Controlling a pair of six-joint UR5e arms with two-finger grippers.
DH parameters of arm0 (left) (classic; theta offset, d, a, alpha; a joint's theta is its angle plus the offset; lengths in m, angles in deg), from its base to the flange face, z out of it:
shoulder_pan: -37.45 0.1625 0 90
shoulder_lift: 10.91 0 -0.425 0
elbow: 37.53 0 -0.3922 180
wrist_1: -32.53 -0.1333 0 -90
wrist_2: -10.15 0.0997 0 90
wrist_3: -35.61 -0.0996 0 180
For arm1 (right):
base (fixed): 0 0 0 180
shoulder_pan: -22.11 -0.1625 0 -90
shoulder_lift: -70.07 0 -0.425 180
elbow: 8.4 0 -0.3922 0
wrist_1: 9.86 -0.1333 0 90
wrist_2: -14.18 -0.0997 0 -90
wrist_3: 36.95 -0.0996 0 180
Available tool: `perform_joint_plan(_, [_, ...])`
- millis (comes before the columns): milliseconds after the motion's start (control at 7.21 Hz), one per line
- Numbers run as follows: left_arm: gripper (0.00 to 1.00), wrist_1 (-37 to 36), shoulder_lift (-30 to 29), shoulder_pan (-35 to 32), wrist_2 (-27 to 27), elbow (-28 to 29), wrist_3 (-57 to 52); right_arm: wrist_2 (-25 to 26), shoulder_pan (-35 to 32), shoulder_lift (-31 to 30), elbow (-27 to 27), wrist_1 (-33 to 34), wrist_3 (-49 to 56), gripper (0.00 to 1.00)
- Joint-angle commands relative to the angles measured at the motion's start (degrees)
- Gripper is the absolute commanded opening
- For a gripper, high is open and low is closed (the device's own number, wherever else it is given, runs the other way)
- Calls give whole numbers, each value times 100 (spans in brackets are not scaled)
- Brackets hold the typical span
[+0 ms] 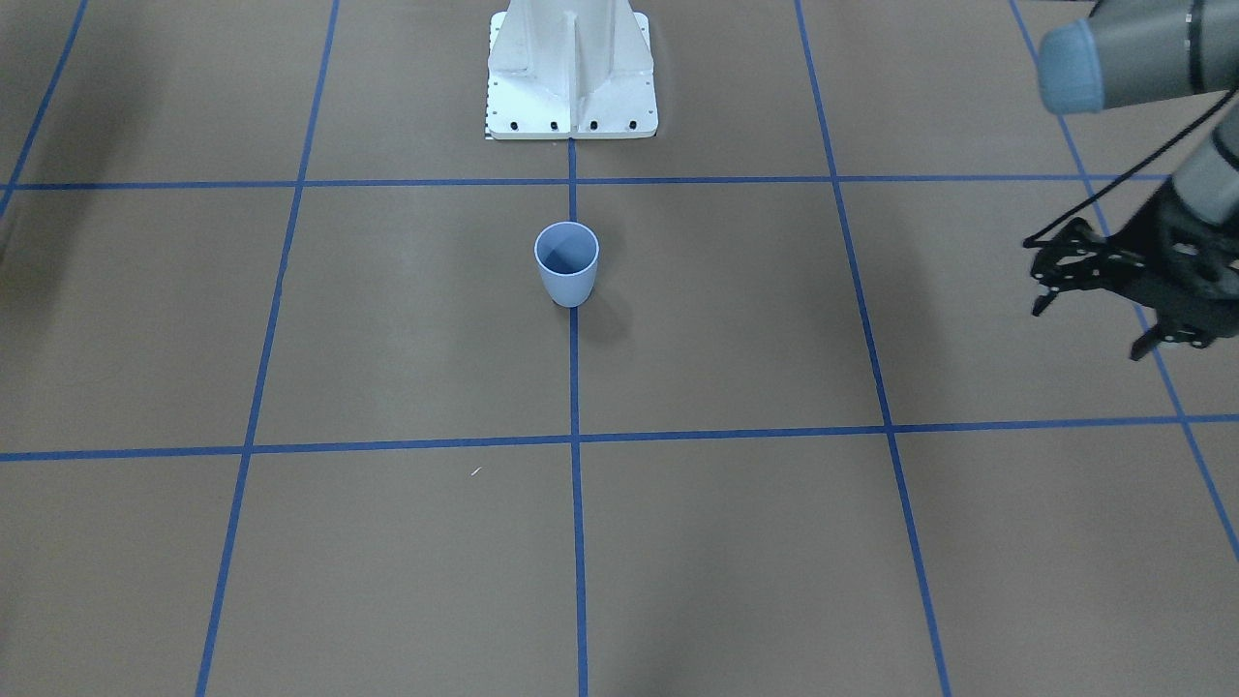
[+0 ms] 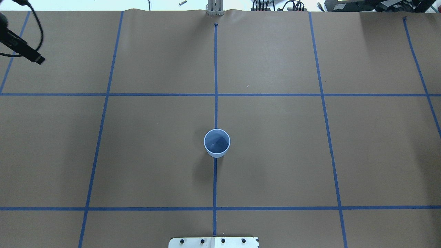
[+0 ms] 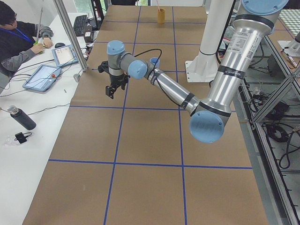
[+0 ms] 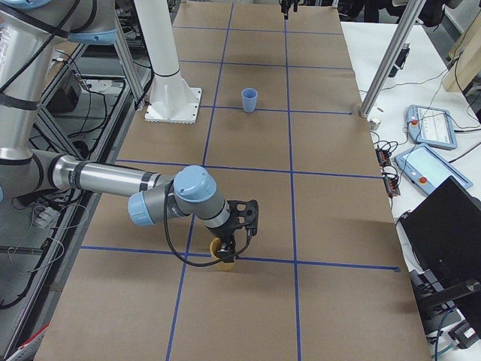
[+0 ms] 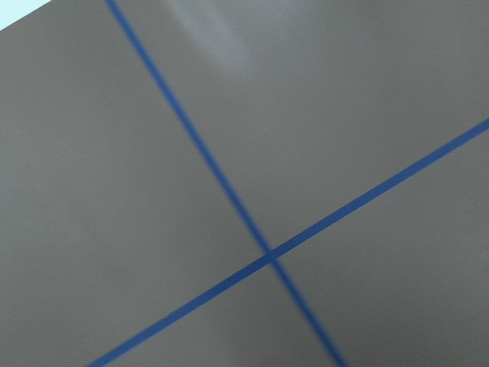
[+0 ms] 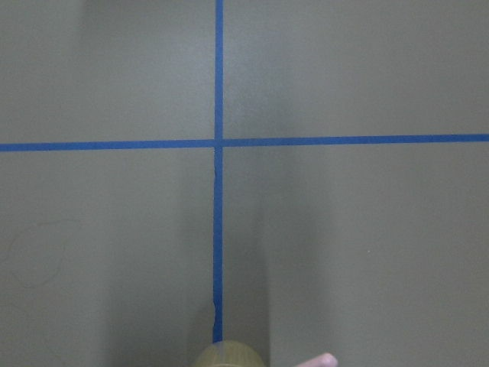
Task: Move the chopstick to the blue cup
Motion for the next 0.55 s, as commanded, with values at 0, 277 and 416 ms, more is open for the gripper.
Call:
perform_joint_plan(0, [98, -4, 97, -696, -55, 439, -1260, -3, -55, -152, 360, -397, -143, 97])
perform_joint_plan(277, [98, -4, 106, -680, -55, 422, -1262, -239, -56, -126, 370, -478, -671, 92])
perform_joint_plan(416, [98, -4, 106, -680, -55, 421, -1262, -240, -47, -22, 431, -478, -837, 89])
